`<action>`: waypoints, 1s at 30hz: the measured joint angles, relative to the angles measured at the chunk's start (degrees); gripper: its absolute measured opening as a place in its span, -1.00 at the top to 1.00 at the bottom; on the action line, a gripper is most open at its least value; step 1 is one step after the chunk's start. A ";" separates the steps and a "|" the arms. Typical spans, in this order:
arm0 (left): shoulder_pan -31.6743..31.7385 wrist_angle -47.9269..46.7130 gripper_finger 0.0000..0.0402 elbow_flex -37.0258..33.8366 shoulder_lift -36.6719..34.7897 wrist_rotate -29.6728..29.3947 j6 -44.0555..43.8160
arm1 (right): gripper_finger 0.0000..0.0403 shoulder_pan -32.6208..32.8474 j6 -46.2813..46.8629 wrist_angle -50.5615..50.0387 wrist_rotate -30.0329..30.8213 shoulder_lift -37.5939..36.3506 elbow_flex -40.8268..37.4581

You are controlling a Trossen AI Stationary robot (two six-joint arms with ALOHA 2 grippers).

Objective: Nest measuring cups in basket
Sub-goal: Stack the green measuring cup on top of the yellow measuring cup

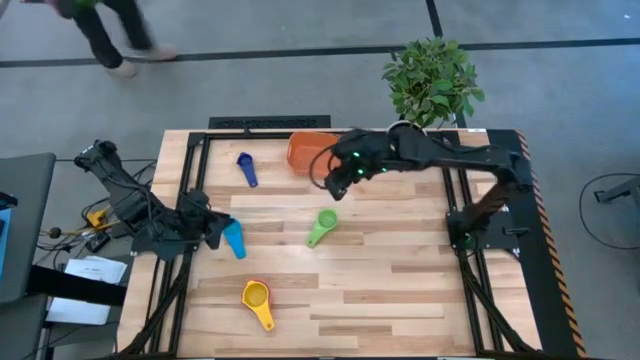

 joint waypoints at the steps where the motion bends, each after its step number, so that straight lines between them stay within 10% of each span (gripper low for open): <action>1: -0.02 0.29 0.48 0.00 0.17 0.27 -0.03 | 0.44 -0.22 1.88 5.84 -1.53 -2.18 -5.87; 9: -0.02 0.32 0.48 0.00 2.59 0.80 -1.70 | 0.51 0.35 22.12 38.88 -3.02 -9.53 -34.90; 18: 0.86 0.24 0.48 0.00 4.62 0.50 -2.40 | 0.53 5.69 34.24 35.46 12.48 -2.07 -36.23; 30: 1.68 0.31 0.48 0.00 8.36 4.59 1.19 | 0.59 6.48 39.83 19.28 14.23 3.97 -31.23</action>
